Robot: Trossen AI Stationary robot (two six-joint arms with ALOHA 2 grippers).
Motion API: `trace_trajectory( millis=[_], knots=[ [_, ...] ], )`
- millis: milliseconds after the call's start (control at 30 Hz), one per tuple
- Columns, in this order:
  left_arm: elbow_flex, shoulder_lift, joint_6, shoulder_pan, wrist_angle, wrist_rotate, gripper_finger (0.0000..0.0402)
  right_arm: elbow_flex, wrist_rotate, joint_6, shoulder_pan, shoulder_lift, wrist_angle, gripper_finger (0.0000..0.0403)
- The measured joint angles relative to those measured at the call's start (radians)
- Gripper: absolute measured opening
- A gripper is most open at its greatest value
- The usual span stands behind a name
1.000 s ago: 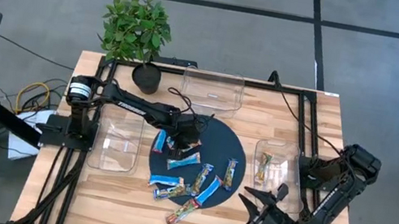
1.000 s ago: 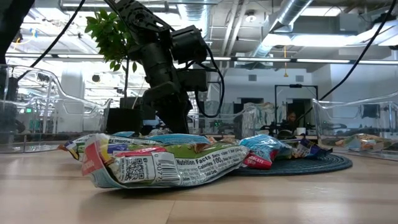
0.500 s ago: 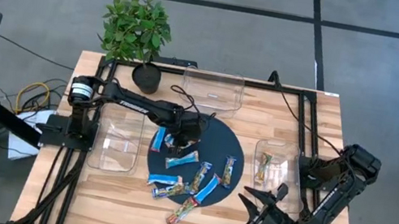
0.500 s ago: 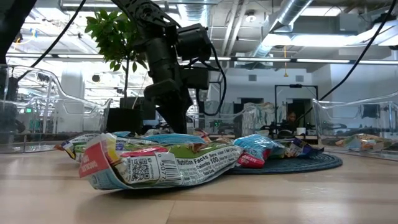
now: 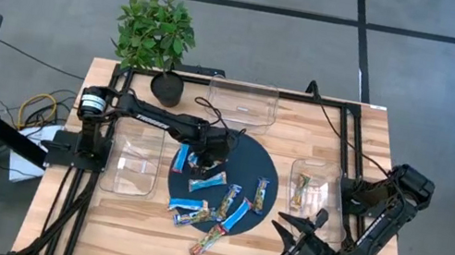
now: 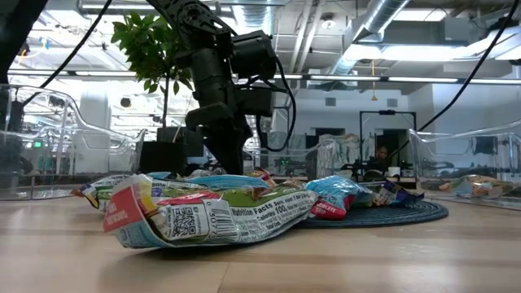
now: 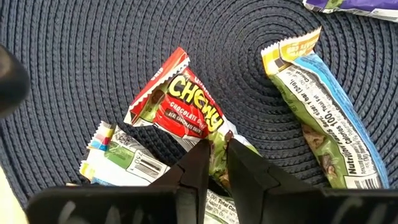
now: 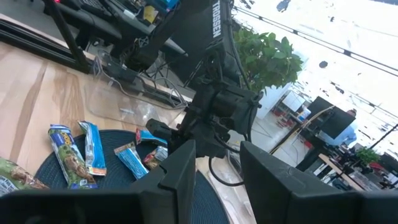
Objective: Pick and place Granola Bars by type
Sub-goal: Put the red granola bar into the left transparent bin
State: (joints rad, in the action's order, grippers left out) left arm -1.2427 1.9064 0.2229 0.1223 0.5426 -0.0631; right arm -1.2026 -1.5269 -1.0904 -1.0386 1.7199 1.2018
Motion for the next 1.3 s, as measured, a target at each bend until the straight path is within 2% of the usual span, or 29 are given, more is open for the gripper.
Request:
trace_trajectory(
  millis=[267, 567, 900, 1100, 1300],
  knots=[
    [-0.001, -0.001, 0.018, 0.000, 0.001, -0.007, 0.0004, 0.000, 0.000, 0.000, 0.000, 0.000, -0.002, 0.0120],
    [-0.001, -0.027, 0.018, 0.000, 0.022, -0.006, 0.0001, 0.000, 0.000, 0.000, 0.000, 0.000, -0.003, 0.0120],
    [-0.002, -0.191, 0.016, -0.022, 0.040, -0.003, 0.0000, 0.000, 0.006, 0.000, 0.017, 0.000, -0.003, 0.0120],
    [-0.002, -0.315, -0.004, -0.051, 0.105, 0.006, 0.0000, 0.000, 0.011, 0.000, 0.033, 0.000, -0.003, 0.0120],
    [-0.002, -0.451, -0.113, -0.093, 0.288, 0.166, 0.0000, 0.000, 0.011, 0.000, 0.034, 0.000, -0.003, 0.0120]
  ],
)
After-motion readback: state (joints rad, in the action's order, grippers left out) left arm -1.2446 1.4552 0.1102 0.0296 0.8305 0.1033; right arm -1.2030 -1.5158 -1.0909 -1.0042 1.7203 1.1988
